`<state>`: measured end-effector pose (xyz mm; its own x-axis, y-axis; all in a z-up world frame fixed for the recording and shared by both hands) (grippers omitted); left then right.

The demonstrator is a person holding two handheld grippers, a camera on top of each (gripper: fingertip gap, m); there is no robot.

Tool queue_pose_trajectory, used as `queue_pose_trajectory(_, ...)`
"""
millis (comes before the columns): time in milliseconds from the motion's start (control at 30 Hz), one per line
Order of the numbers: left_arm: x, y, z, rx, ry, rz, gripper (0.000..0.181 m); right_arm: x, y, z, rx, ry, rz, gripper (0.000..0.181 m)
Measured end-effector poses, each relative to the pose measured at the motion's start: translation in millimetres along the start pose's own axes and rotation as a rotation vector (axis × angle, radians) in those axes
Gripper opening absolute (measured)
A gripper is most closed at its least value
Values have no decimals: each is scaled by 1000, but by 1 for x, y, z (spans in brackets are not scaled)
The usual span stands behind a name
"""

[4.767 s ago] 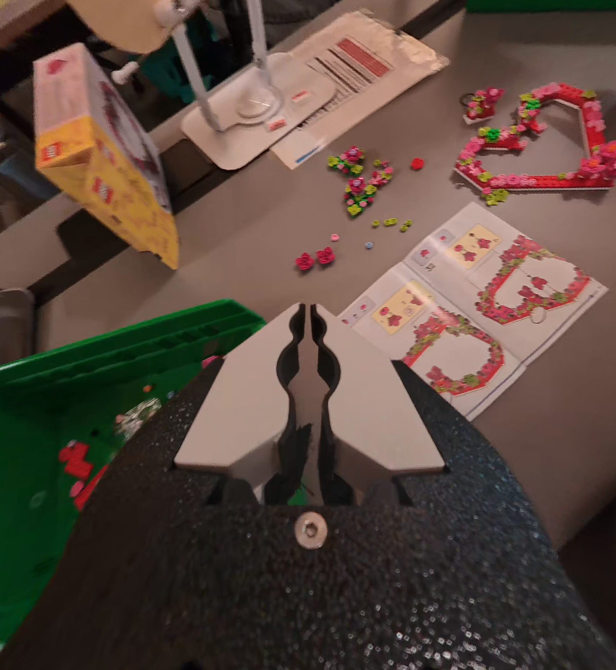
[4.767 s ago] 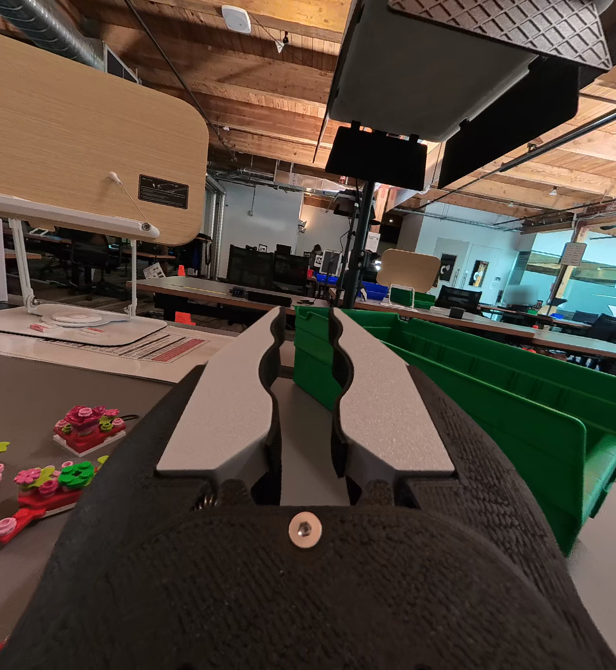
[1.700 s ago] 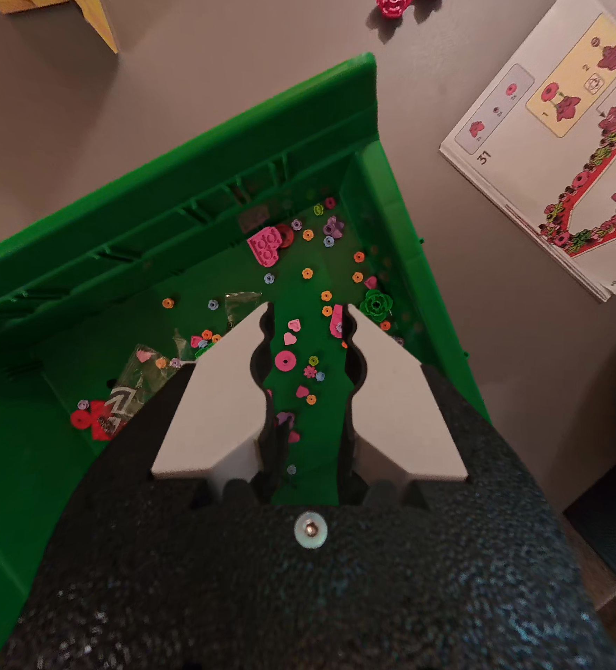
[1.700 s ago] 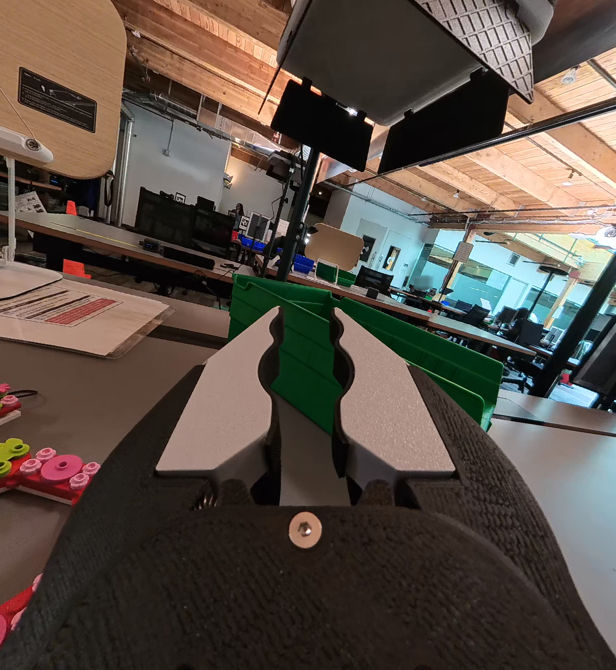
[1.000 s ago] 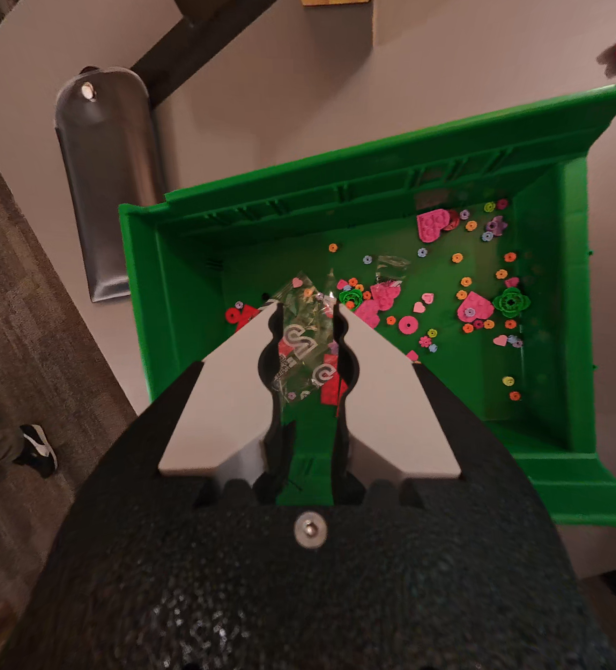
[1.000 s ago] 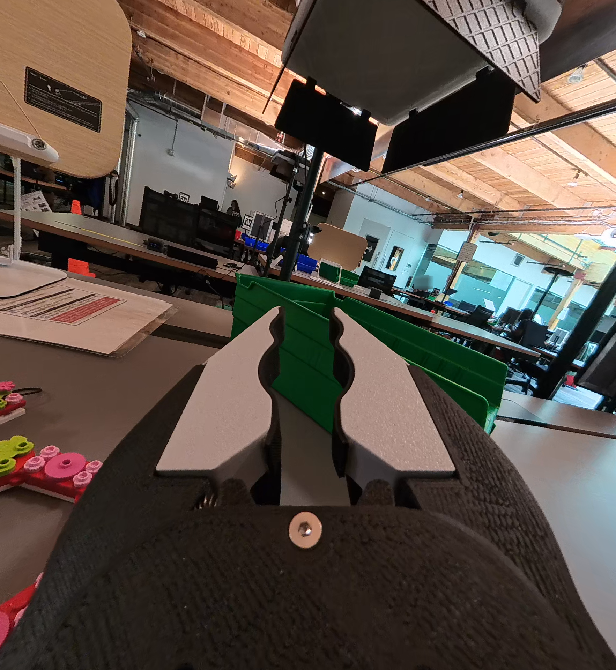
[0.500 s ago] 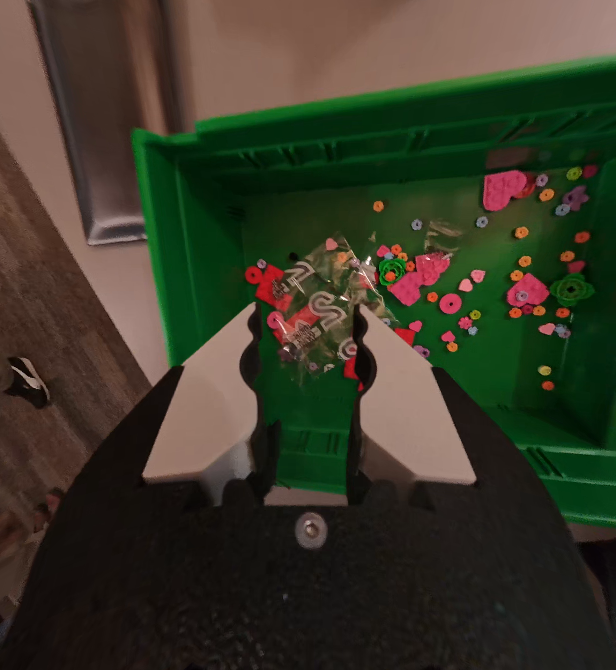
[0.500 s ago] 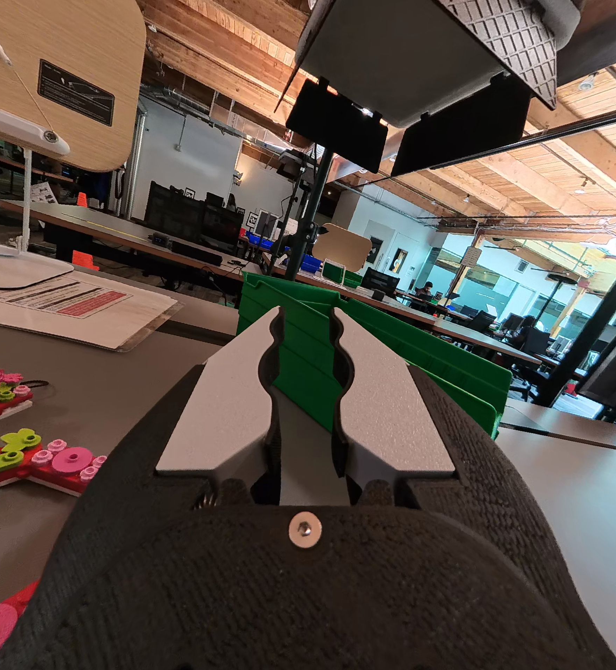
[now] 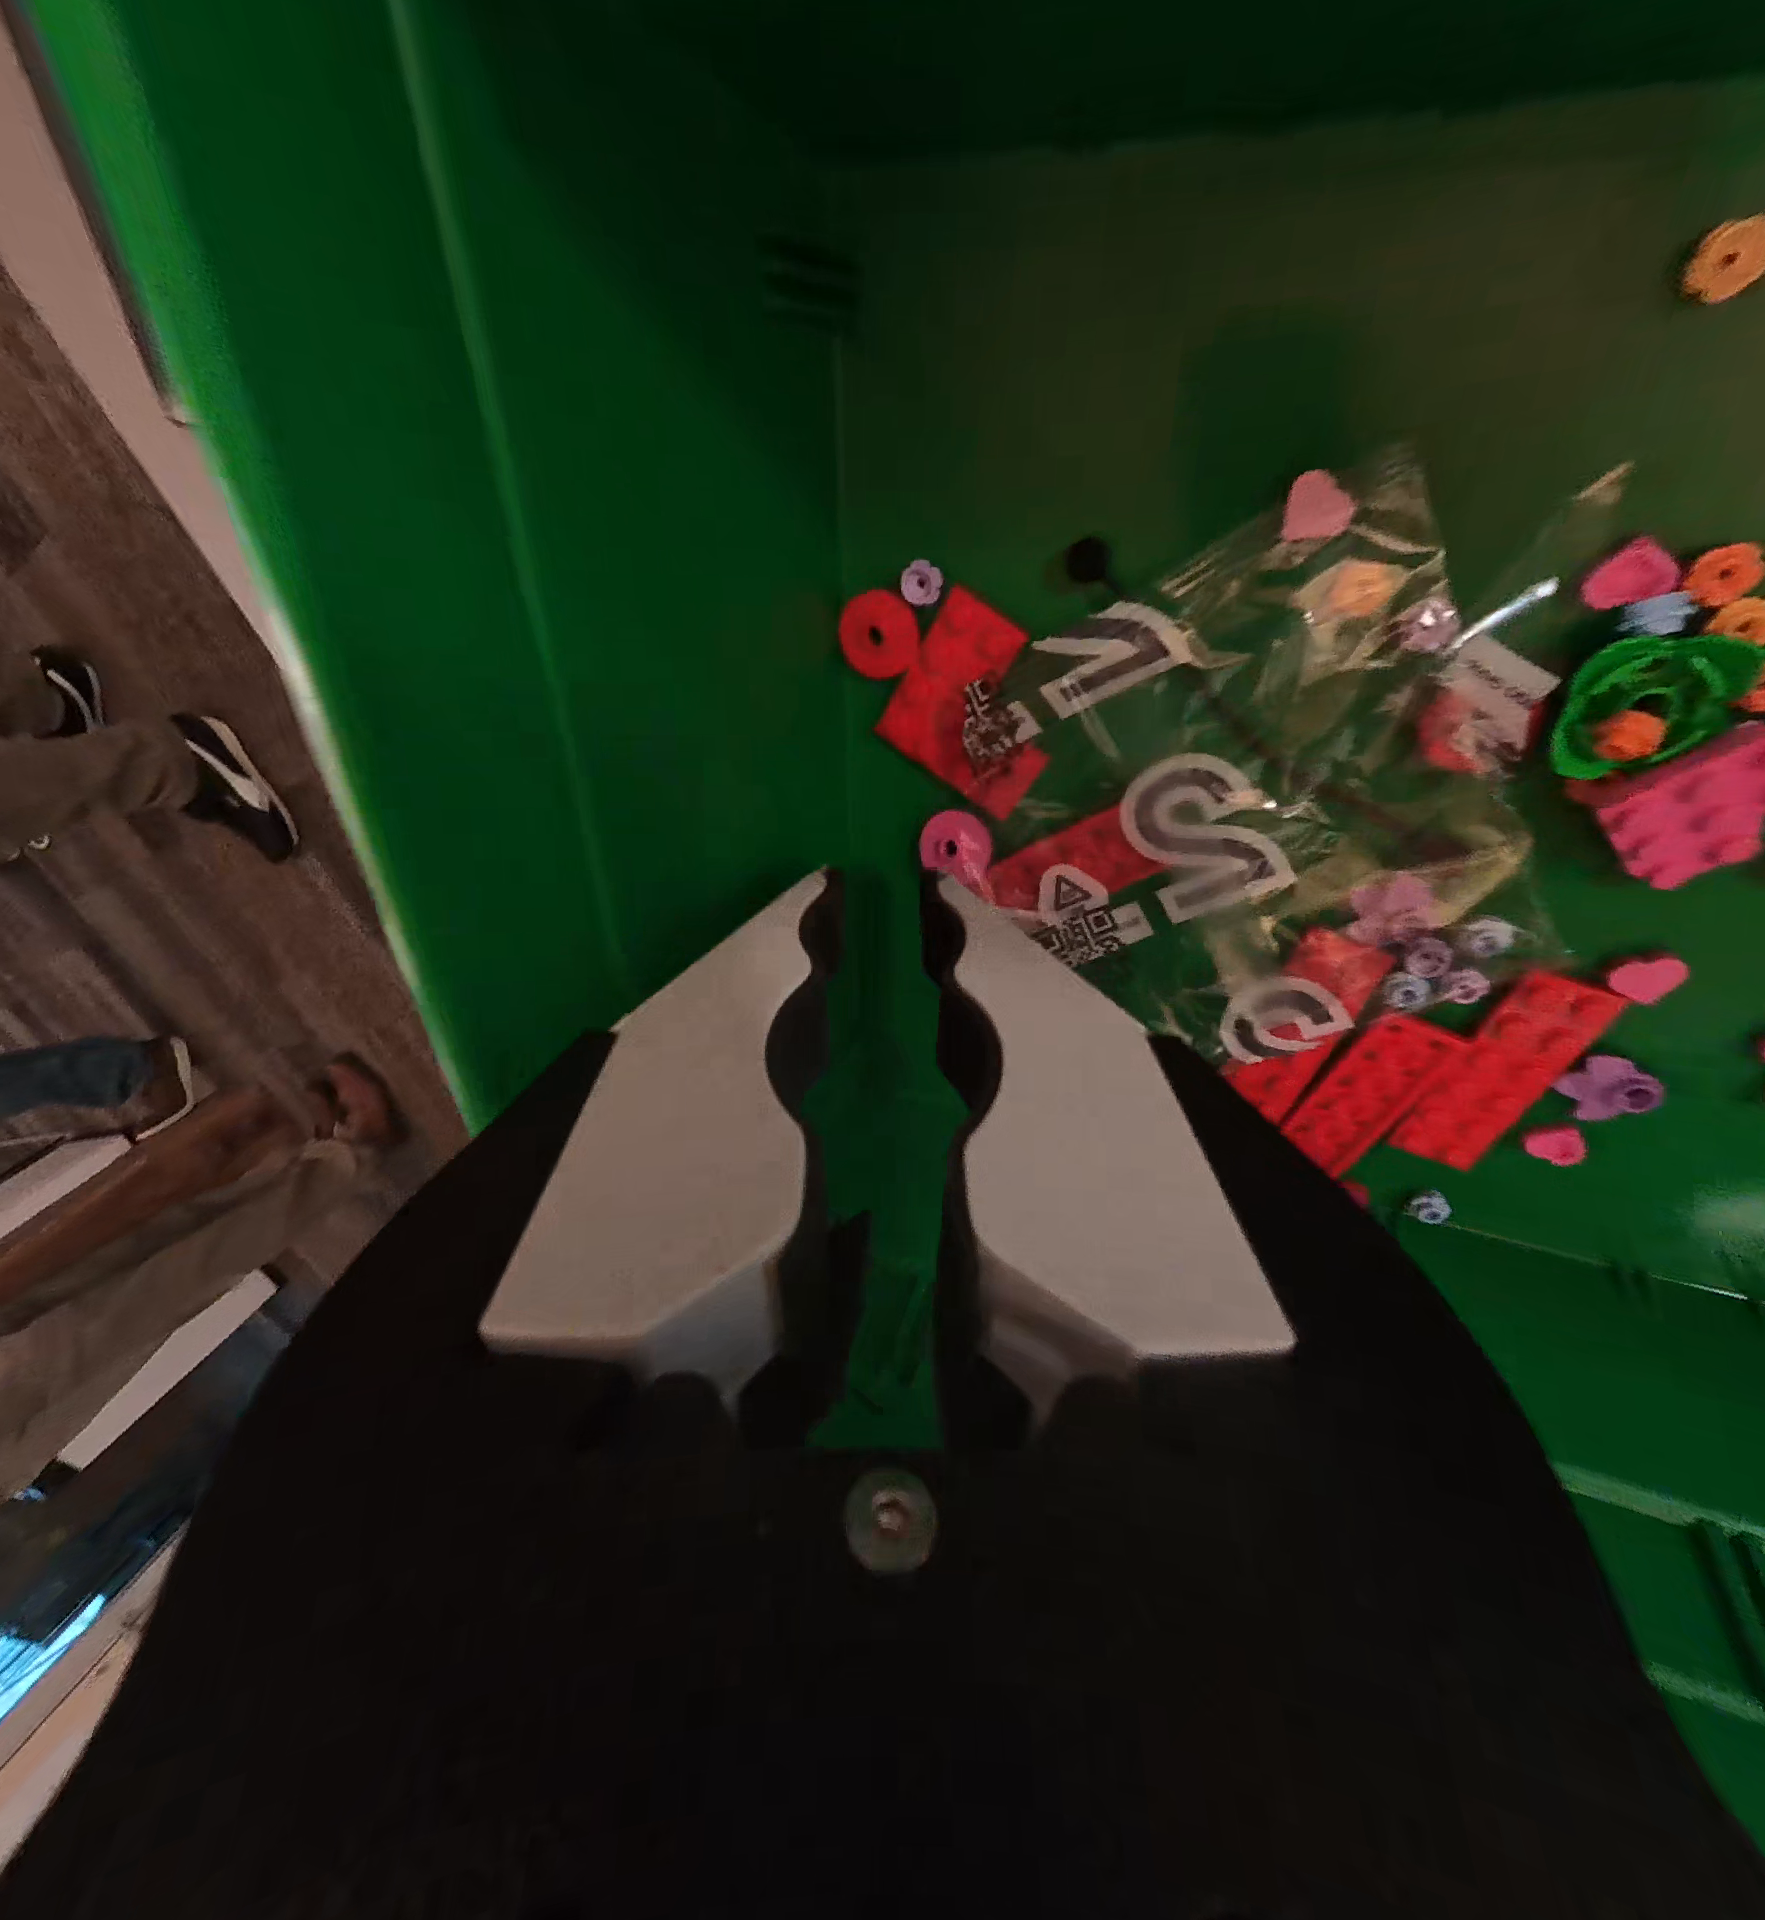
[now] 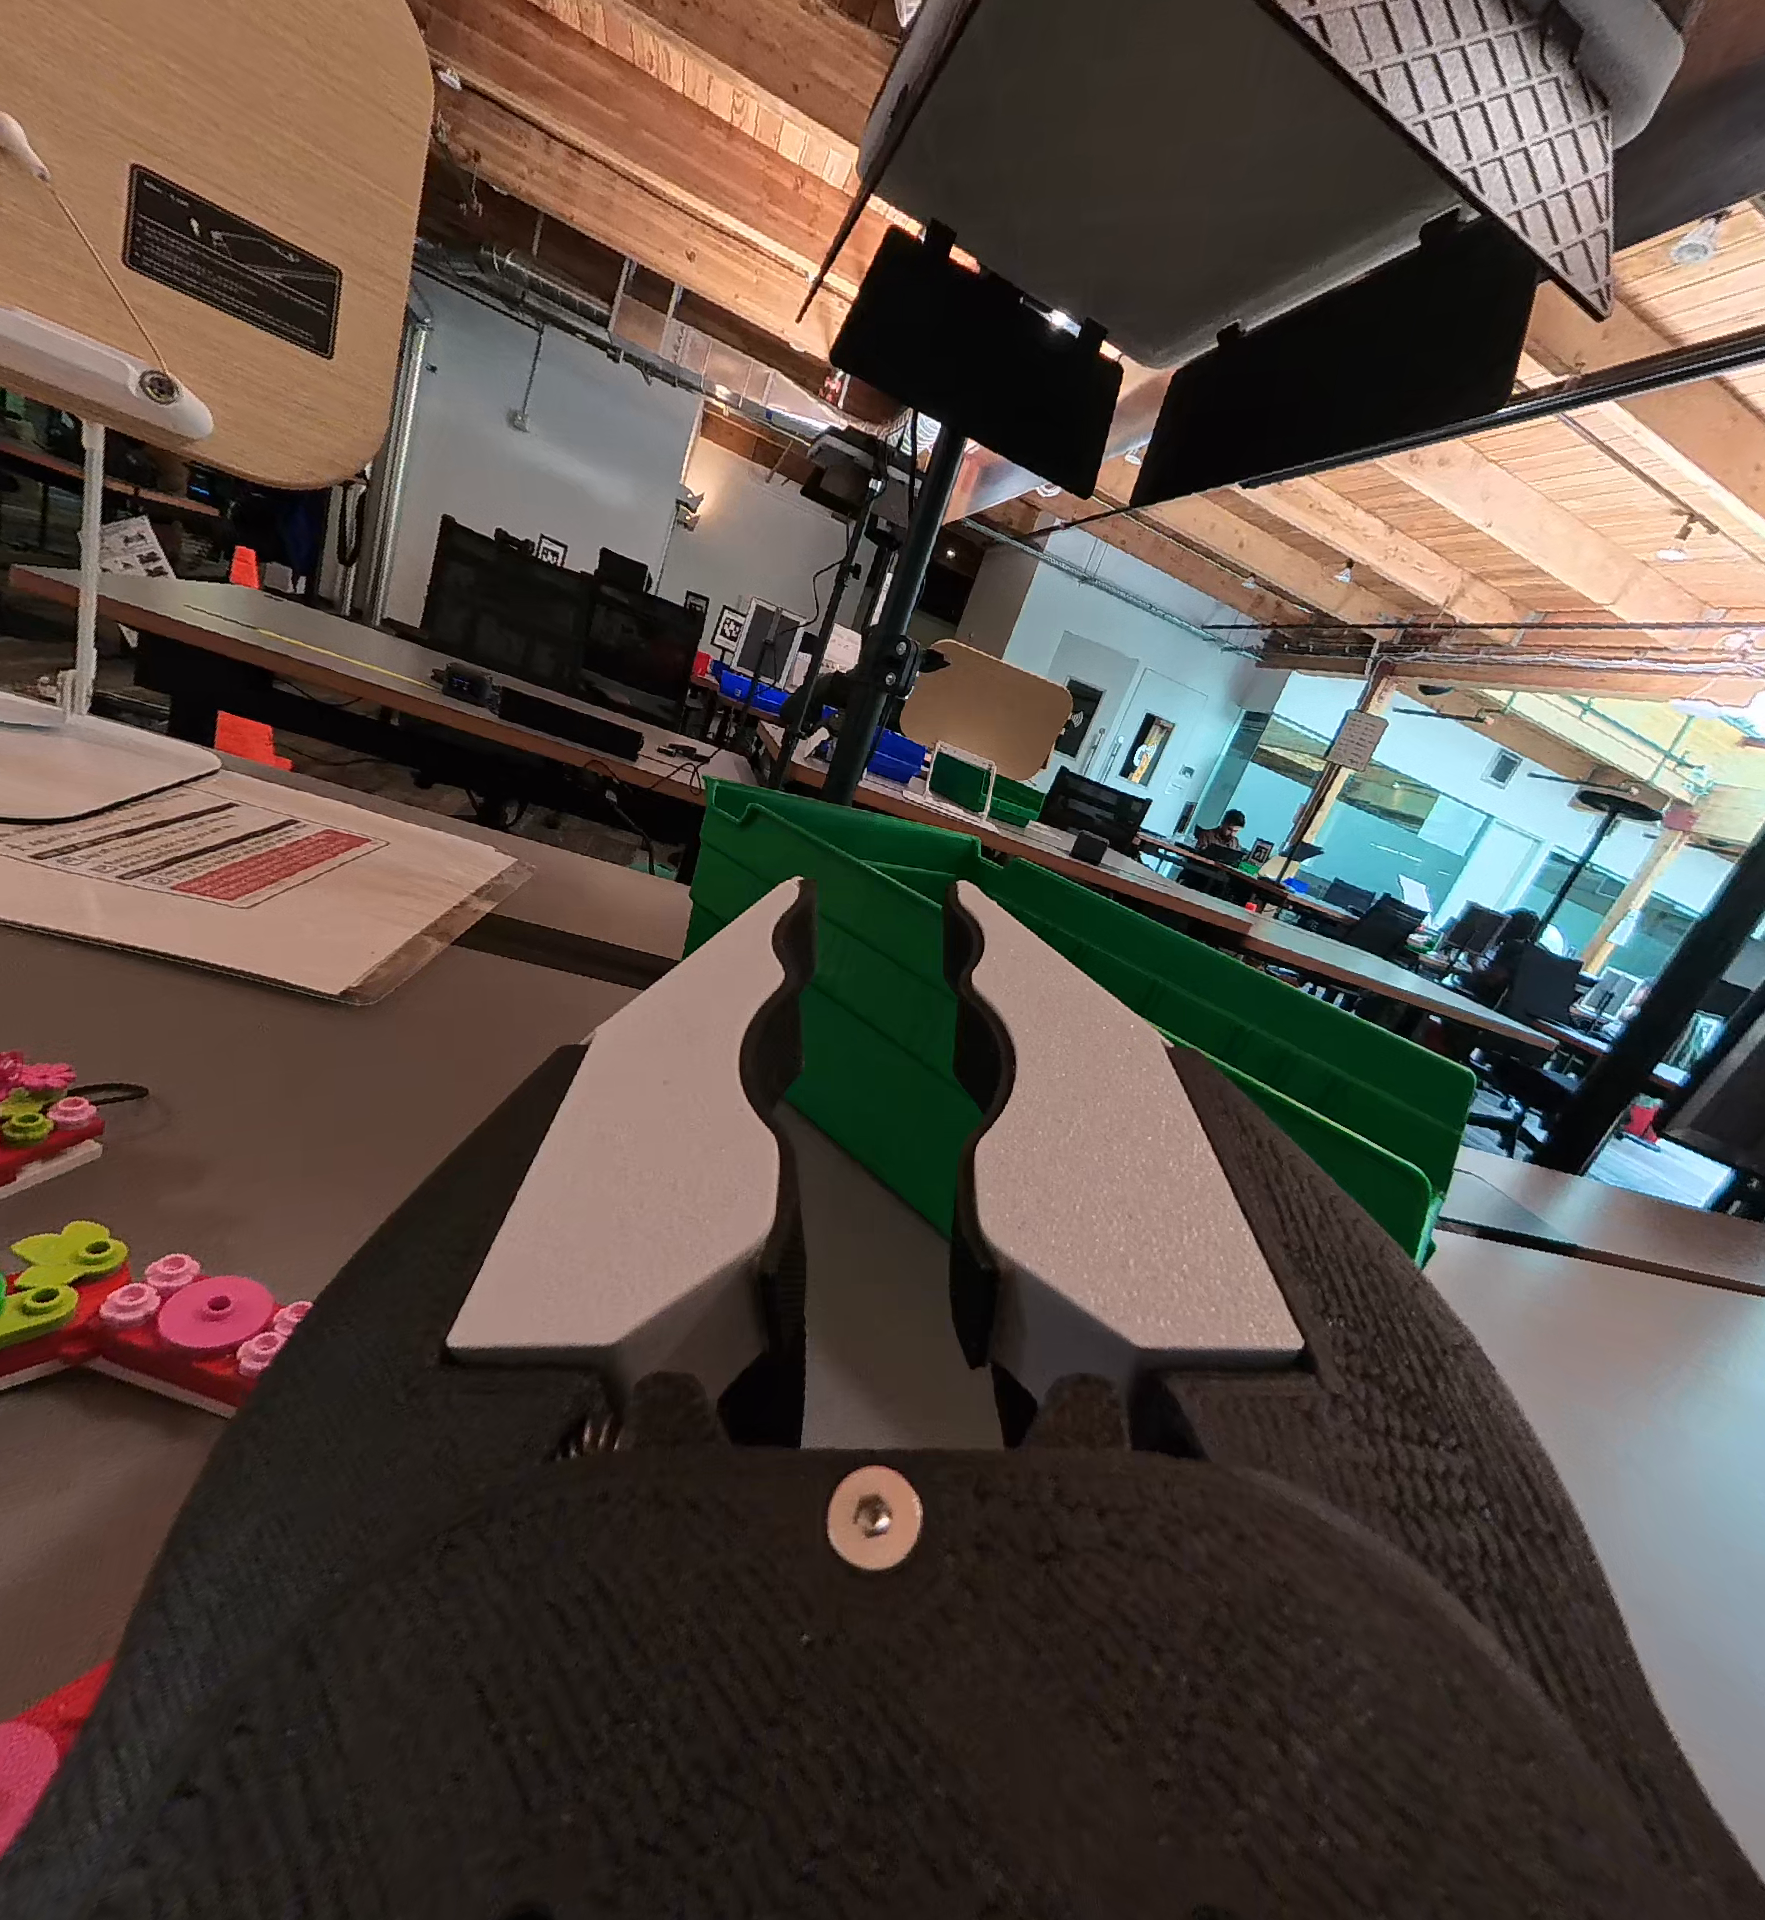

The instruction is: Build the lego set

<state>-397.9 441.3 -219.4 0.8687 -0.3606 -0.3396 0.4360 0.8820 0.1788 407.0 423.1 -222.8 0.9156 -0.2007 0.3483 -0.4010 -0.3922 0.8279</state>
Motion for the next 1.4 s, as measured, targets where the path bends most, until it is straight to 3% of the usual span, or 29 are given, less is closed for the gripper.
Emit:
queue_pose_trajectory(100, 3, -3, -7, -43, -14, -22, 19, 0, 0, 0, 0, 1, 1, 22)
queue_pose_trajectory(167, 8, -1, -6, -25, -53, -25, 34, 0, 0, 0, 0, 2, 1, 22)
queue_pose_trajectory(367, 26, 7, 5, 84, -277, 26, 51, -1, 0, 0, -1, 6, 2, 22)
queue_pose_trajectory(500, 3, 11, 7, 144, -117, 111, 31, -1, 0, 0, 0, 12, 3, 22)
queue_pose_trajectory(633, -8, 4, -5, 80, -65, 171, 17, -2, 0, -1, 1, 17, 4, 22)
queue_pose_trajectory(833, -7, 0, -18, 76, -161, 259, 16, -2, 0, -1, 0, 22, 1, 22)
queue_pose_trajectory(1067, -4, -5, -18, 18, -169, 254, 27, -3, 0, -1, -1, 24, 2, 22)
queue_pose_trajectory(1400, -6, -11, -21, 36, -198, 284, 13, -3, -1, -1, 1, 27, -4, 22)
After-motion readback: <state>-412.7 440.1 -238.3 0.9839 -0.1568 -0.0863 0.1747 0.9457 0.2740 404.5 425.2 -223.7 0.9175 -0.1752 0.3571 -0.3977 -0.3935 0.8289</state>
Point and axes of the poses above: each gripper's, where its closed fingertips meet, z back along the fingers, y out of its top, x = y × z across the jaws, the point moved 9 cm from there along z, back along the fingers, and after that the axes turned 12 degrees about x, right-handed, at the moved point
